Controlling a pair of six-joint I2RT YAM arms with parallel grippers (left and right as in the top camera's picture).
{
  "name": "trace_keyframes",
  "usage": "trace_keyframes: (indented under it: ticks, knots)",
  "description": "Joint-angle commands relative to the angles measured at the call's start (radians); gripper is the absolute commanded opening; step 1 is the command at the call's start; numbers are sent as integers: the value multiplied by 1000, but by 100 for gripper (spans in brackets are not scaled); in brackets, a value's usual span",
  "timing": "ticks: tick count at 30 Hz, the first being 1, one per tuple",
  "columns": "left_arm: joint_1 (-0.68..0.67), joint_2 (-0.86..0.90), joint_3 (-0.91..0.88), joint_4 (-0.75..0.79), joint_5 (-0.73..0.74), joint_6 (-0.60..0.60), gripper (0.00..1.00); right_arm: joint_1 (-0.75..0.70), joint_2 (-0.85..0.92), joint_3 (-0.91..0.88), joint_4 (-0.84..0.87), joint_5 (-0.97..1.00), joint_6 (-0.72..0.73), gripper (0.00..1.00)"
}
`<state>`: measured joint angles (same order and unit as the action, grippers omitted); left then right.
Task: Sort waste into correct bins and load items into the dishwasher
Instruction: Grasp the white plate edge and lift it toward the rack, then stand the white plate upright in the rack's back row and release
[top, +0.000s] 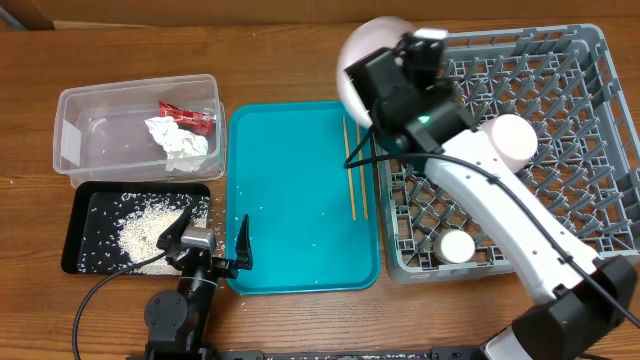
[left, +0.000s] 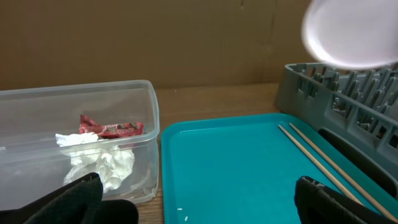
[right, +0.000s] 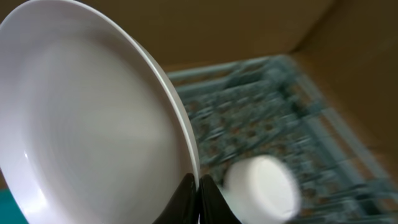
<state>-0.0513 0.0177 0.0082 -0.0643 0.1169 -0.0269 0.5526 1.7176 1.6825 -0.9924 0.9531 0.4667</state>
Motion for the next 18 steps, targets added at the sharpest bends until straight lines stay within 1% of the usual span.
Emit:
trace_keyframes:
  ticks: [1, 3, 7, 10, 13, 18]
  knots:
    - [6, -6, -3, -3, 6, -14, 100, -44, -17, 27, 19, 286, -92, 4]
    - [6, -6, -3, -3, 6, -14, 100, -71, -7, 27, 27, 284, -126, 4]
    - [6, -6, -3, -3, 6, -14, 100, -109, 10, 25, 41, 283, -127, 4]
    - [6, -6, -3, -3, 6, -14, 100, -111, 23, 26, 61, 282, -134, 4]
    - [6, -6, -3, -3, 6, -14, 100, -111, 53, 25, 88, 265, -181, 4]
    - [6, -6, -3, -3, 6, -14, 100, -111, 130, 25, 98, 267, -184, 4]
